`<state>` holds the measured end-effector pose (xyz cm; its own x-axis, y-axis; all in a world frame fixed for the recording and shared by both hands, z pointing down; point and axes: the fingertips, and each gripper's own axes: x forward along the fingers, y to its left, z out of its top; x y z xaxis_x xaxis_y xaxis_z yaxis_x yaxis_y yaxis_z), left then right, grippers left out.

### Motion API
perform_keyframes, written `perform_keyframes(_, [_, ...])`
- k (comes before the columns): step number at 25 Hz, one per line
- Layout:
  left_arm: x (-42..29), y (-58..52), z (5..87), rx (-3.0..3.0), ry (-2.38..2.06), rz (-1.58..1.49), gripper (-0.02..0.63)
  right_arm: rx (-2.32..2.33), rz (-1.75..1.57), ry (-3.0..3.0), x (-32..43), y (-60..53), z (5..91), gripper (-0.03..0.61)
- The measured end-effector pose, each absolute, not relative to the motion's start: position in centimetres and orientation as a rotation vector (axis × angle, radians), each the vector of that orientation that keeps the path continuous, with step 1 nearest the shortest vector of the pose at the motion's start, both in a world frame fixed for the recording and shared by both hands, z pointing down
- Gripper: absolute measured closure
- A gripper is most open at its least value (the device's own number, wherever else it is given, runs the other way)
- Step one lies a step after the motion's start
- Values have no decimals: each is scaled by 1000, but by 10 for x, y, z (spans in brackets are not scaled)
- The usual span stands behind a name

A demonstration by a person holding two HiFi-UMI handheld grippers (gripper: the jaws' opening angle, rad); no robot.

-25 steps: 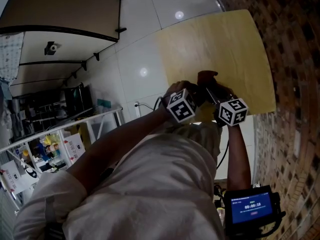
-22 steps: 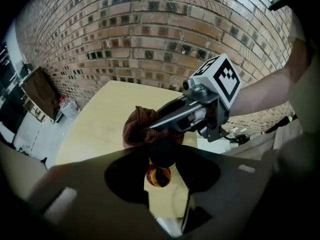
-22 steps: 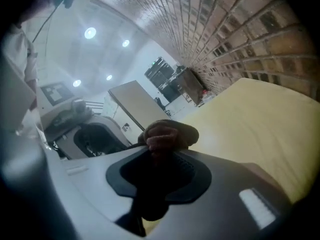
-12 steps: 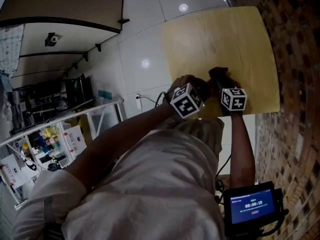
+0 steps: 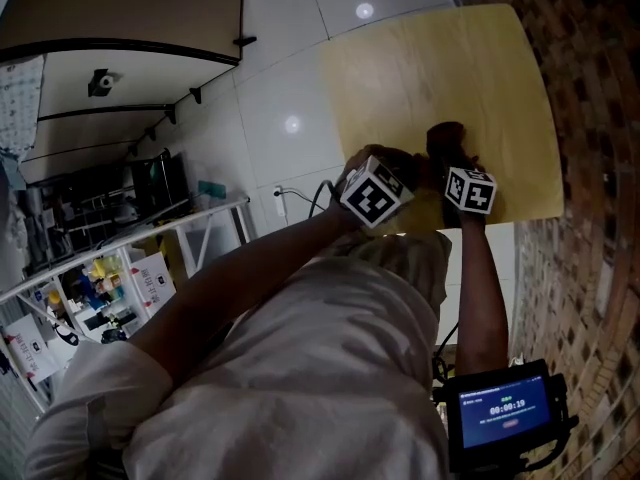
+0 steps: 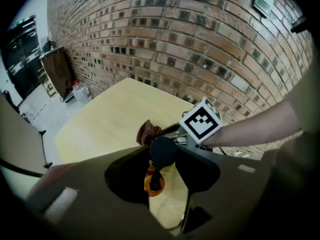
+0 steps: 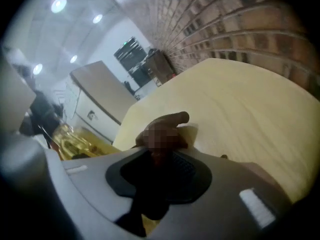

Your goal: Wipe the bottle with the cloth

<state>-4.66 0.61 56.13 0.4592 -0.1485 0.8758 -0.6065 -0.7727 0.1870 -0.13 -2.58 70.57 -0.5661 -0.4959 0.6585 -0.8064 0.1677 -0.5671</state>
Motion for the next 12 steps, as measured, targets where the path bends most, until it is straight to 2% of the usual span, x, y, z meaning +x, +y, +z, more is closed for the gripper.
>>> perform_keyframes(6, [-63, -8, 564, 2041, -812, 1064, 431, 1427, 1631, -2440, 29, -18, 607, 488])
perform_keyframes(12, [-80, -11, 566, 1879, -914, 918, 431, 1286, 1495, -2652, -5, -14, 552, 488])
